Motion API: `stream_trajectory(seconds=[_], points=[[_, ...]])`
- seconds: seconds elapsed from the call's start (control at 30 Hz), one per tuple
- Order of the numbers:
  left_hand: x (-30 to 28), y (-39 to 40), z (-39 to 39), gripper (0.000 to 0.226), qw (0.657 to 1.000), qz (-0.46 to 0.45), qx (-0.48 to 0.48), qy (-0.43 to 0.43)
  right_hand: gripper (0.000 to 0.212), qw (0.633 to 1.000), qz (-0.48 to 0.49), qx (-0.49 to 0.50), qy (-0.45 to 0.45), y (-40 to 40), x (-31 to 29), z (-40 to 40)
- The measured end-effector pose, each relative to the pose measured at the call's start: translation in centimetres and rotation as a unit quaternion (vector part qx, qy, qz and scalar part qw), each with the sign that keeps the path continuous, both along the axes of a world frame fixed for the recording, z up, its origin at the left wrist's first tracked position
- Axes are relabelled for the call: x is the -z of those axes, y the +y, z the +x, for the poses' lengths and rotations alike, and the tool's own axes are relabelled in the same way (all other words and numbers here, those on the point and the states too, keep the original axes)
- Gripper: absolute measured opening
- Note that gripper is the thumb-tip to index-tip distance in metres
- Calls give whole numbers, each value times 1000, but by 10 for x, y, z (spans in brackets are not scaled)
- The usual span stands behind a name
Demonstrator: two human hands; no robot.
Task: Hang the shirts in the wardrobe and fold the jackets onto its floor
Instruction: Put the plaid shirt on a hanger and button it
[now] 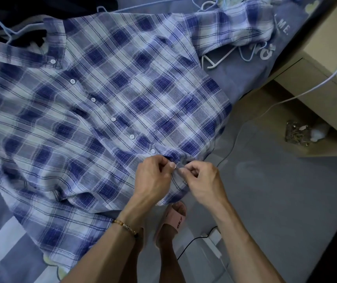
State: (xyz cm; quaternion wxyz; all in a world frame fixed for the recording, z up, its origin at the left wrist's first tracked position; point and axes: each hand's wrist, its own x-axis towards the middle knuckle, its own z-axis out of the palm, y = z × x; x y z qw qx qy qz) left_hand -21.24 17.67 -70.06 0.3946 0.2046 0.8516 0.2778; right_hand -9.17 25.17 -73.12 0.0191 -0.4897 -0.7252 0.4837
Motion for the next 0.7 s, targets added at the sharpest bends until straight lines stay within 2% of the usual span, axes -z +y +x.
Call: stream_trajectory(seconds=[0.1,0.17,0.27,0.4,0.5,0.6,0.7], points=[[7,2,-7,24,992,-6,50,113,26,995,-100,-2,-15,5,4,6],[13,6,-13,25,987,-7,65,147,27,991,-127,5,-40,8,5,15],[21,15,-14,24,988,-20,73,134,23,987,-148,28,-58,14,5,23],[26,21,-13,26,998,-24,24,52,19,983,-159,48,-75,20,7,24],[24,19,-19,24,1000,-12,-1,2,23,982,-142,88,-93,27,5,22],[19,14,-33,20,999,15,-30,-29,25,981,-62,155,-95,36,-4,11],[3,12,-54,15,999,39,-20,-10,23,990,16,104,-90,46,-17,-26]])
